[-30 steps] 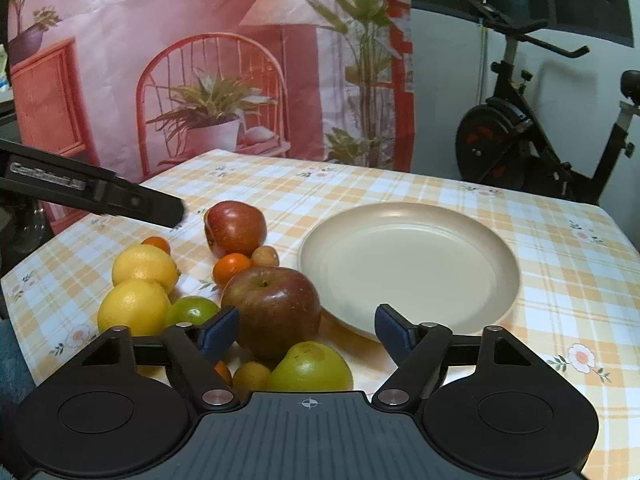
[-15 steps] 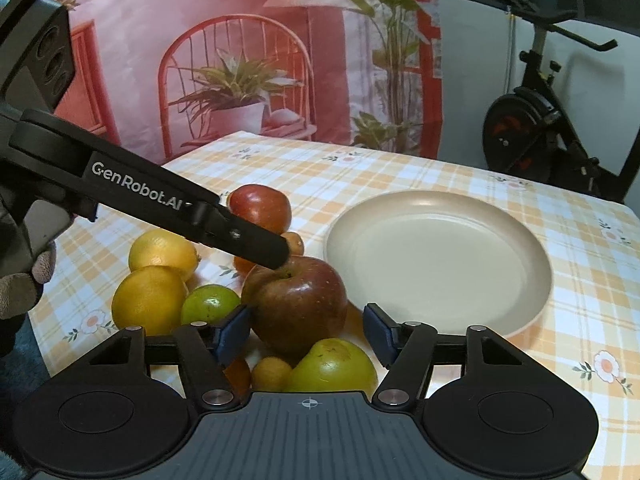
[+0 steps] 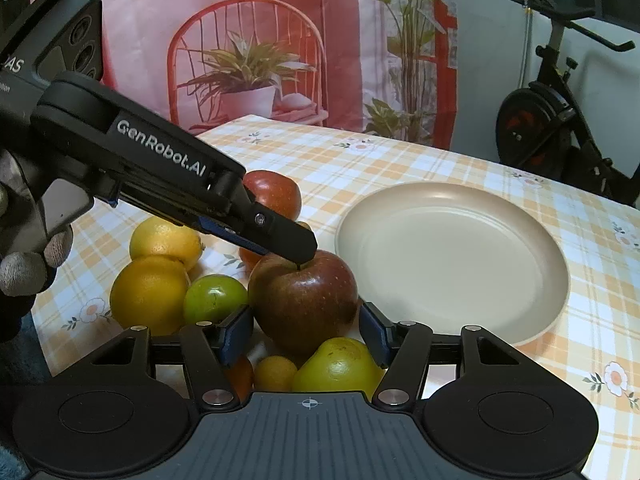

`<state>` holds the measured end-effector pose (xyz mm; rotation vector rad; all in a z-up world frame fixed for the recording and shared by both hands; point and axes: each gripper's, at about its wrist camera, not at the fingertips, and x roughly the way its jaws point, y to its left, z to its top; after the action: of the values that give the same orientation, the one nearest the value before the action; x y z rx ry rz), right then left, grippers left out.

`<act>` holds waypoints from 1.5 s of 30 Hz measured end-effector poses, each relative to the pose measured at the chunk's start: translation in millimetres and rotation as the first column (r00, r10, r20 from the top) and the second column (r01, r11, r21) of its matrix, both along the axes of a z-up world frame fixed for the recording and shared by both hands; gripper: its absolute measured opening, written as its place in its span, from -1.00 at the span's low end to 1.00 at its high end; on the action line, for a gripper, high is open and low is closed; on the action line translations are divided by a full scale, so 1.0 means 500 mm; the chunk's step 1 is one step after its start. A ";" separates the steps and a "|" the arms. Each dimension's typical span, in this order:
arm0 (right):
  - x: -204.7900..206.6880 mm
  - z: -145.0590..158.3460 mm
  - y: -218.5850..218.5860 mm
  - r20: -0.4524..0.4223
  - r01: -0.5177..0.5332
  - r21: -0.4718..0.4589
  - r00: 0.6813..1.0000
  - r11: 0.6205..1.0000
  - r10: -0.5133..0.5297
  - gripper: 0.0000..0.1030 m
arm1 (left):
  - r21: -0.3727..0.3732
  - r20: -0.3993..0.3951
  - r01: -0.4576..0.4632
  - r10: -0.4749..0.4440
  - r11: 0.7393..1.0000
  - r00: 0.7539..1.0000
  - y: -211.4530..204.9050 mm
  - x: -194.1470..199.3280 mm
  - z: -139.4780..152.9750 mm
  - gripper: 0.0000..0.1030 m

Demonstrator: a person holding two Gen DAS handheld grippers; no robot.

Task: Organize fruits
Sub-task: 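Carry the red apple with the left gripper over the cream plate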

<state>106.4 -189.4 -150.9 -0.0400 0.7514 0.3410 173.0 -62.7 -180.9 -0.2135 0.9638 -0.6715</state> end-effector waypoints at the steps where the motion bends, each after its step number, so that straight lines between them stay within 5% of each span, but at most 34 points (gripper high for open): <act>1: 0.001 0.000 0.000 -0.002 -0.001 0.000 1.000 1.000 0.001 0.07 | -0.003 0.002 -0.002 0.002 1.000 1.000 0.000 0.000 -0.001 -0.33; 16: 0.008 -0.004 0.004 0.000 -0.004 -0.001 1.000 1.000 0.004 0.06 | -0.029 -0.006 -0.009 0.009 1.000 1.000 0.011 -0.001 -0.005 -0.33; 27: -0.006 0.020 -0.016 0.100 0.022 0.041 0.995 0.999 -0.026 0.05 | -0.050 0.044 -0.020 0.022 0.999 0.999 -0.001 -0.001 0.029 -0.32; 45: 0.035 0.037 -0.158 0.195 0.135 0.016 0.971 0.991 -0.136 0.05 | -0.037 0.094 0.067 -0.064 0.997 0.994 -0.170 0.079 0.046 -0.33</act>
<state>123.7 -268.3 -132.6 -0.0189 0.5554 0.2040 212.4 -147.9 -158.0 -0.1848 0.8717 -0.7553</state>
